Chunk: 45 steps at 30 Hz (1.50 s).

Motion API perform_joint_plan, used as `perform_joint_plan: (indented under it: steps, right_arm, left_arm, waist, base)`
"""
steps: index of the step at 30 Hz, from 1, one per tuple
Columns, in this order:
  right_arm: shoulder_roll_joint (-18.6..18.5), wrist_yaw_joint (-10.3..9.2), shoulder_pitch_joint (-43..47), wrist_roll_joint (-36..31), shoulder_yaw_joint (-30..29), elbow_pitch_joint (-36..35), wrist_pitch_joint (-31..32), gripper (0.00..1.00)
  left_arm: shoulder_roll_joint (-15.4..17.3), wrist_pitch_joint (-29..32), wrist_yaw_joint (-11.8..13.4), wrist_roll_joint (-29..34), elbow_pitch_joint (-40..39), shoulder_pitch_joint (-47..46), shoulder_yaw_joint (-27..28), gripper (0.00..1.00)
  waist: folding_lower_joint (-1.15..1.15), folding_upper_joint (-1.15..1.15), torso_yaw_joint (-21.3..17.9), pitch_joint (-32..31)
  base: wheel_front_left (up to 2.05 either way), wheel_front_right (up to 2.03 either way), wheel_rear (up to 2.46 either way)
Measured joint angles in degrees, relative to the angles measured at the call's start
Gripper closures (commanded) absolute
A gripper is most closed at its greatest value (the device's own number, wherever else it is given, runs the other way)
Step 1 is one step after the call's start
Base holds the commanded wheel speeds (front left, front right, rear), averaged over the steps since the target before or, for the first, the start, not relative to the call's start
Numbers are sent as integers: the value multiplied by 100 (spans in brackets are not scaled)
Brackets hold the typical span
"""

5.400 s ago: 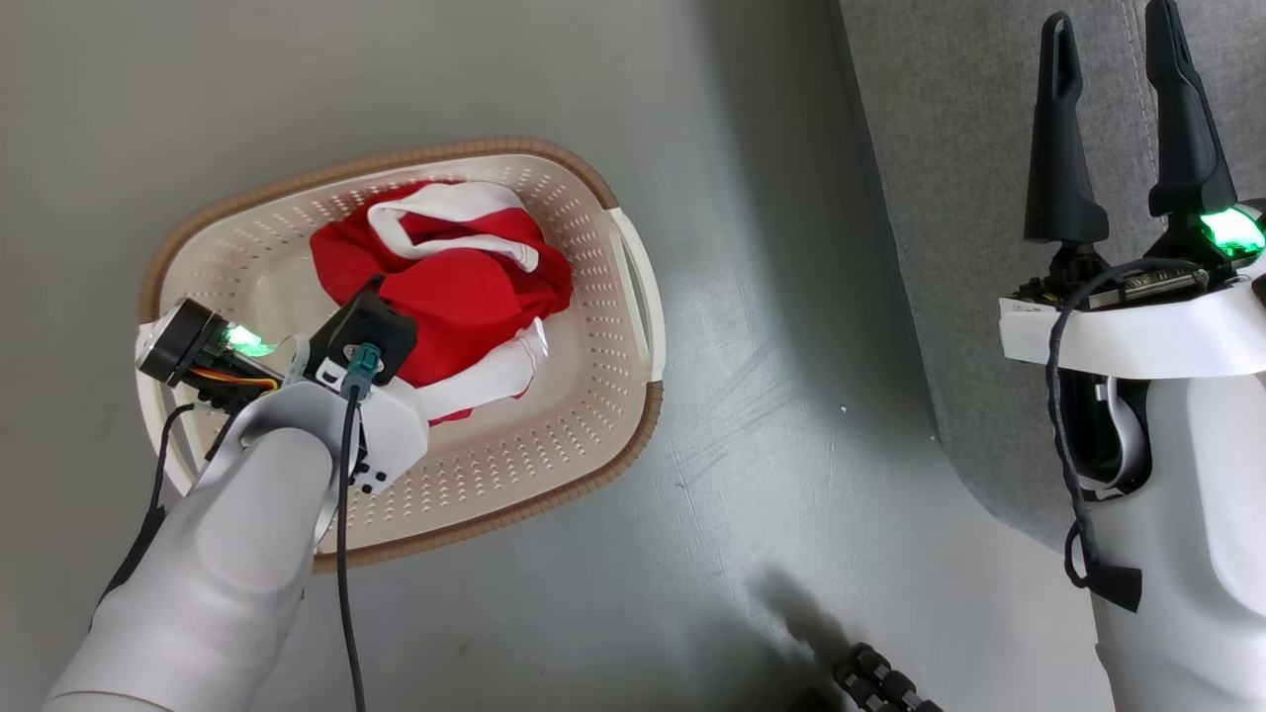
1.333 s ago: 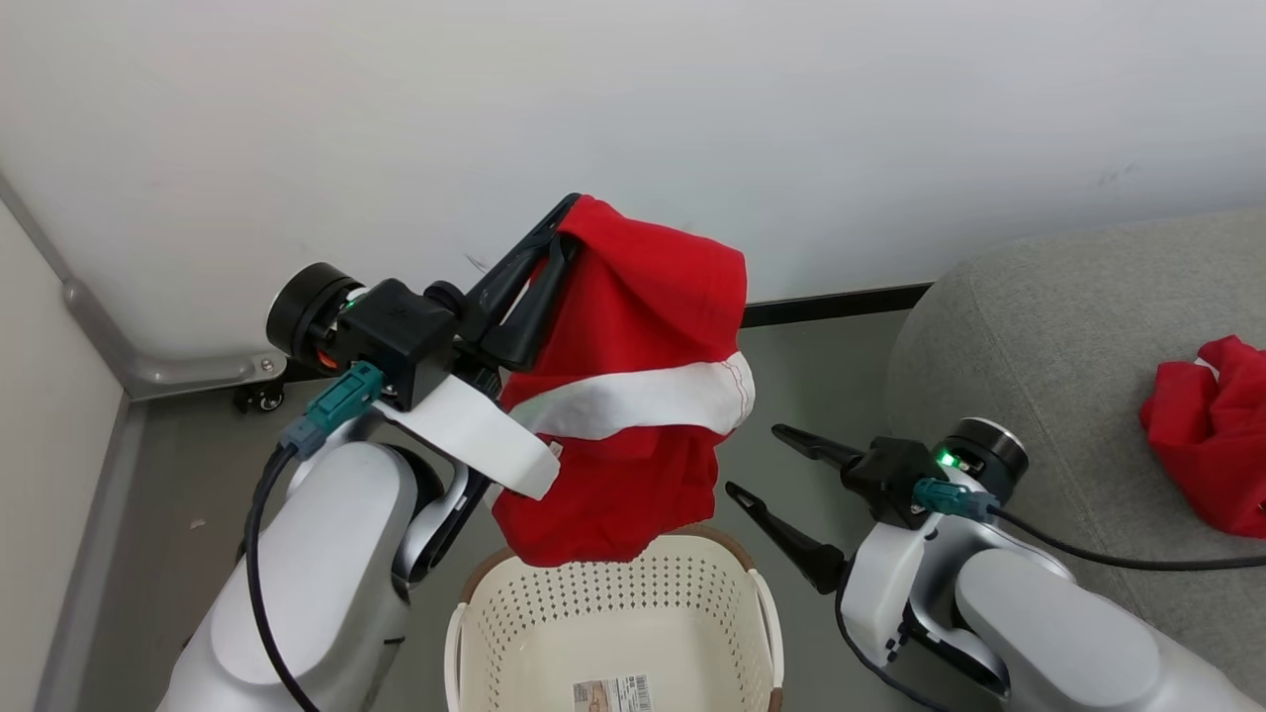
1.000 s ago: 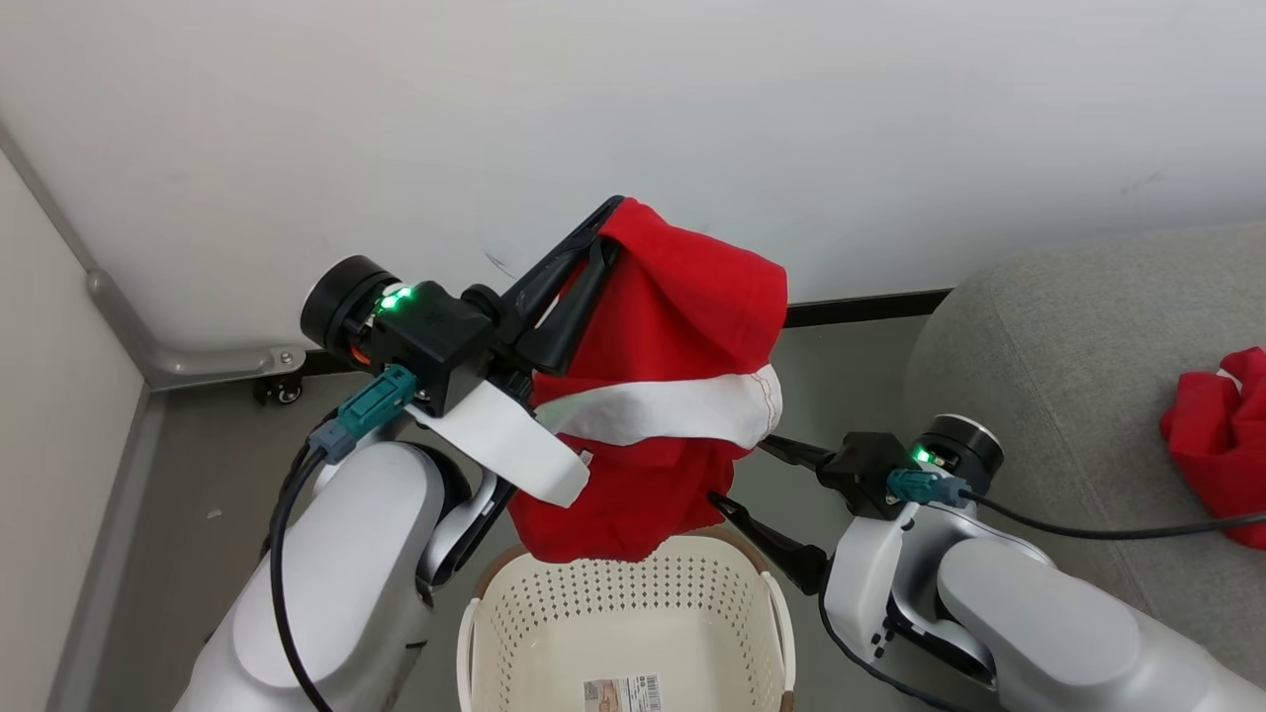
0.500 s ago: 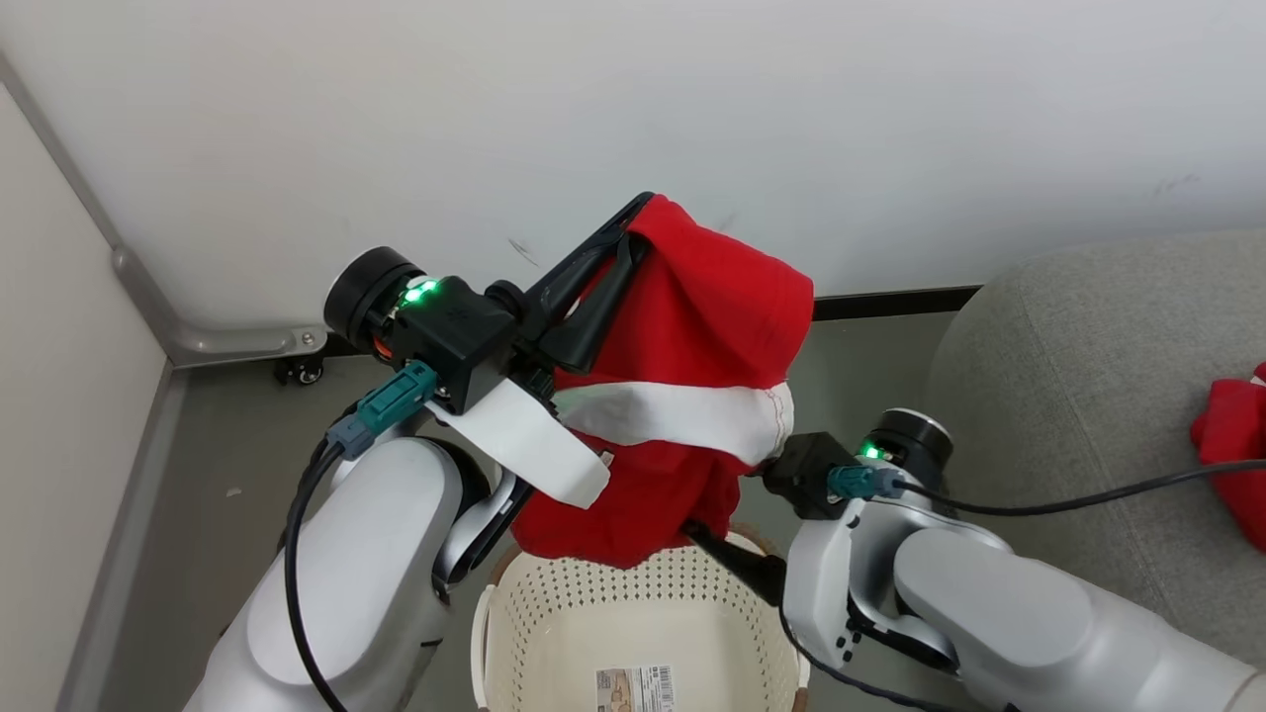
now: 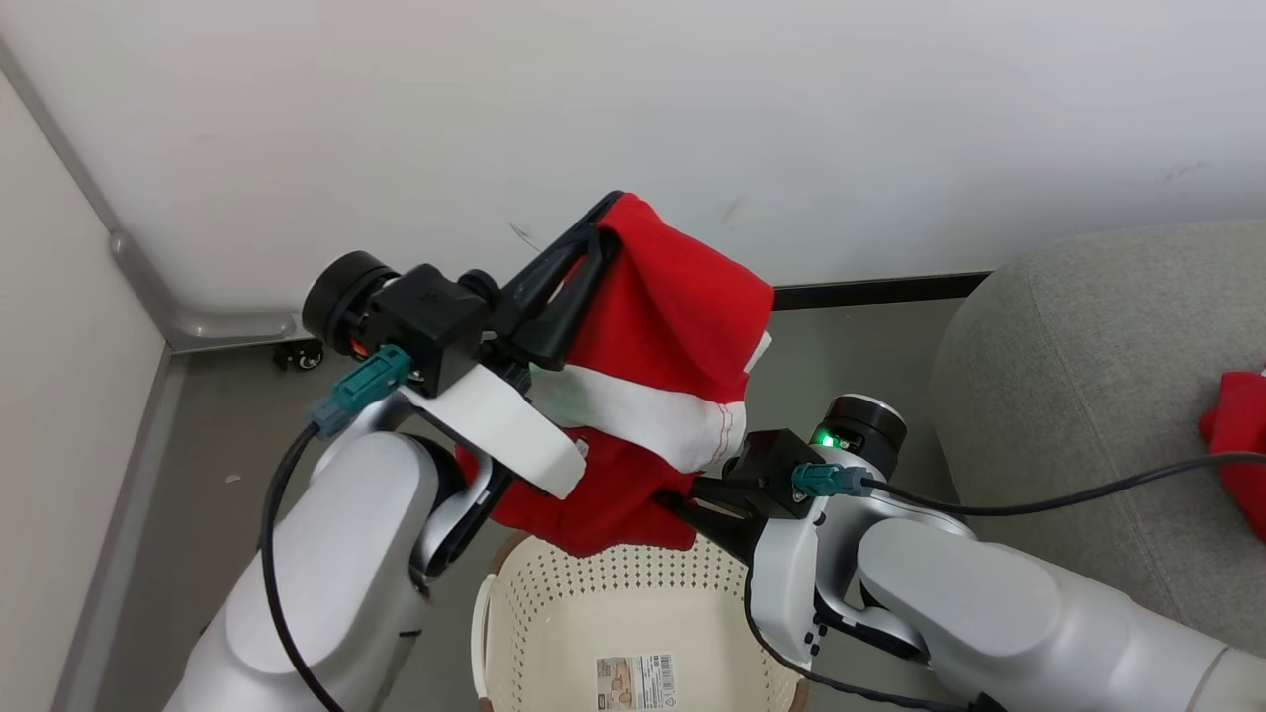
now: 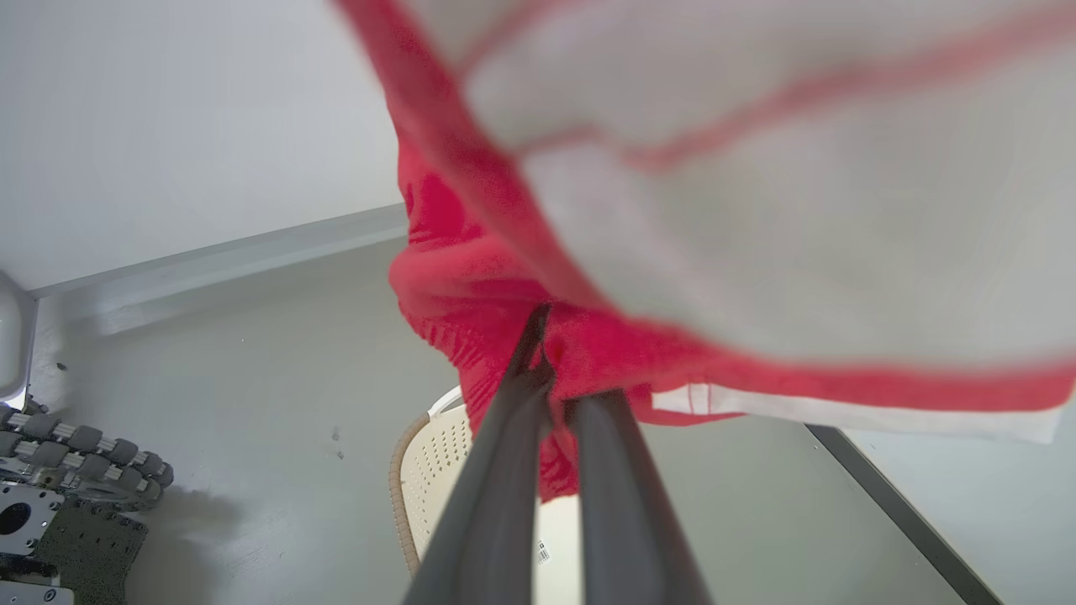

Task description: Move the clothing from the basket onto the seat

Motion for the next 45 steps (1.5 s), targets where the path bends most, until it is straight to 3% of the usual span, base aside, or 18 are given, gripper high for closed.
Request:
perform_joint_plan:
  steps: [16, 22, 29, 40, 42, 43, 44, 45]
  right_arm:
    - [-290, 0, 18, 46, -19, -283, -590, 100]
    - [-419, 0, 60, 367, -60, -308, -806, 100]
    - [-655, -1, 260, 739, -1039, -299, -862, 100]
    - [-889, -1, 404, 547, -2867, -846, -864, 100]
    - [-910, -1, 506, 463, -3115, -913, -864, 100]
    - [-917, -1, 567, 403, -3223, -955, -864, 100]
    - [-923, -1, 632, 367, -3332, -988, -864, 100]
    - [-929, -1, 701, 337, -3440, -1013, -864, 100]
  left_arm:
    - [318, 2, 111, -101, 649, 79, 390, 100]
    - [431, -83, 124, -142, 787, 270, 460, 100]
    - [431, -200, 142, -241, 869, 558, 465, 100]
    - [426, -253, 100, -308, 879, 794, 346, 100]
    - [425, -257, 94, -330, 877, 811, 303, 77]
    - [420, -258, 51, -332, 872, 825, 292, 58]
    - [414, -258, 51, -332, 871, 835, 275, 45]
    - [417, -258, 49, -332, 871, 839, 244, 15]
  waist:
    - [0, 0, -290, 104]
    - [0, 0, -413, 134]
    - [0, 0, -557, 148]
    - [0, 0, -705, 161]
    - [0, 0, -724, 152]
    - [0, 0, -732, 145]
    - [0, 0, -738, 137]
    - [0, 0, -745, 129]
  base:
    - [0, 0, 0]
    - [0, 0, 0]
    - [0, 0, 0]
    - [0, 0, 0]
    - [0, 0, 0]
    - [0, 0, 0]
    - [0, 0, 0]
    - [0, 0, 0]
